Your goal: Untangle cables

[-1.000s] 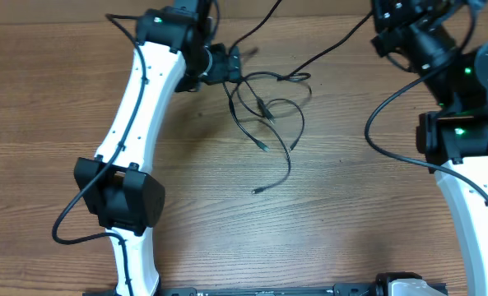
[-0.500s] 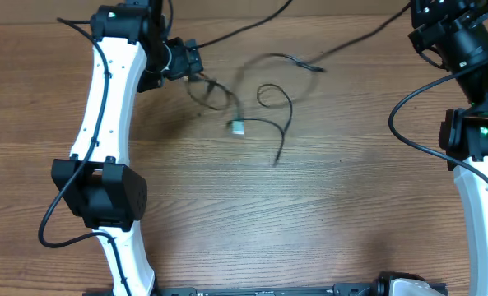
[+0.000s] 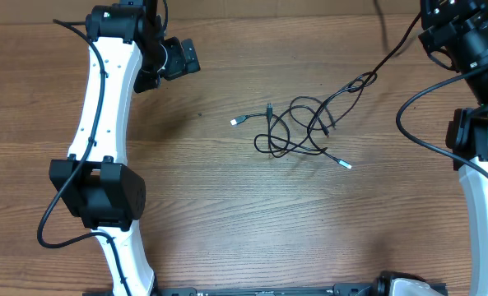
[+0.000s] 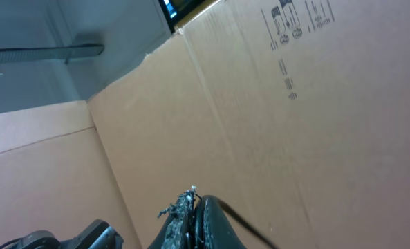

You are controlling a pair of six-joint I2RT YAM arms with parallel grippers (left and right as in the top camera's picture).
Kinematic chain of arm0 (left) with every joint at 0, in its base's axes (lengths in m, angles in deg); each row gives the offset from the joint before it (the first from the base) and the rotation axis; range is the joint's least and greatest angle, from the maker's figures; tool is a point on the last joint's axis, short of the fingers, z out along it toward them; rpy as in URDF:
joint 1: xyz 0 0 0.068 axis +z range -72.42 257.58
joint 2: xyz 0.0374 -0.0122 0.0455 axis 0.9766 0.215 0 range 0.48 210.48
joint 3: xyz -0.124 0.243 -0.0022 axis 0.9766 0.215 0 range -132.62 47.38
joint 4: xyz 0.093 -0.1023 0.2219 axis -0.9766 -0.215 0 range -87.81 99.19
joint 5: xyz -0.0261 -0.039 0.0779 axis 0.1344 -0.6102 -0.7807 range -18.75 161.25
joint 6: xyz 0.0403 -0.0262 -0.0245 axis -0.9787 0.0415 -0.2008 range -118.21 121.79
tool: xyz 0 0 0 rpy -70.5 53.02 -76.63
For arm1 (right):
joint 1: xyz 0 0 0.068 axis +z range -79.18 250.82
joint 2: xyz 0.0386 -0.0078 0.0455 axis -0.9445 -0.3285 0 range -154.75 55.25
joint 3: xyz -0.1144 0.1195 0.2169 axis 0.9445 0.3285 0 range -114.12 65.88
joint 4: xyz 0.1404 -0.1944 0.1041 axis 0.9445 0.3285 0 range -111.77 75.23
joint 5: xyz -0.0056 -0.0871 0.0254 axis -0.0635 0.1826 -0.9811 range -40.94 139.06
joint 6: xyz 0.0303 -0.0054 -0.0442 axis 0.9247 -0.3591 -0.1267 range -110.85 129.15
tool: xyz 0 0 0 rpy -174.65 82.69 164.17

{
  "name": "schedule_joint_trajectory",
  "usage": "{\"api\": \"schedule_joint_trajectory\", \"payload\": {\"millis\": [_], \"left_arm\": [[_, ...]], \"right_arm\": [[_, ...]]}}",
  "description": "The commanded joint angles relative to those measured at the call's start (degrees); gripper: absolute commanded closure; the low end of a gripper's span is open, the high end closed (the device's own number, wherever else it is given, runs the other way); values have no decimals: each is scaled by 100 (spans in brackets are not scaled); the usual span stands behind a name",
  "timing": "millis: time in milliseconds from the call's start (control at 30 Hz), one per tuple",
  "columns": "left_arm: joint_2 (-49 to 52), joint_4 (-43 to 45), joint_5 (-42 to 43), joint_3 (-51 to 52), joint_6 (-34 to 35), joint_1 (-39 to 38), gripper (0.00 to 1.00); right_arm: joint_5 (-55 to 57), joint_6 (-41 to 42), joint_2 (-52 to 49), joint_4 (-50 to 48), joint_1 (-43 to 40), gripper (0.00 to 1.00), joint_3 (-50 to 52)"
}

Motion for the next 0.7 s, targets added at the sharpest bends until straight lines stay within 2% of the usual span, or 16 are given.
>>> {"api": "schedule_joint_trajectory", "payload": {"millis": [0, 233, 333, 567, 667], "left_arm": [[-201, 28, 831, -85, -831, 13, 0], [-201, -22, 2811, -85, -2804, -162, 0], [-201, 4, 3171, -85, -3088, -343, 0], [-201, 109, 3169, -85, -3604, -1005, 0], [-201, 417, 3182, -85, -3571, -1316, 0]], "right_arm": [[-35, 46, 46, 109, -15, 96, -151], [-96, 0, 46, 367, 2, 96, -151], [-343, 2, 17, 398, 2, 96, -149], [-531, 2, -55, 769, 7, 96, -149], [-568, 0, -55, 970, 48, 96, -146]]}}
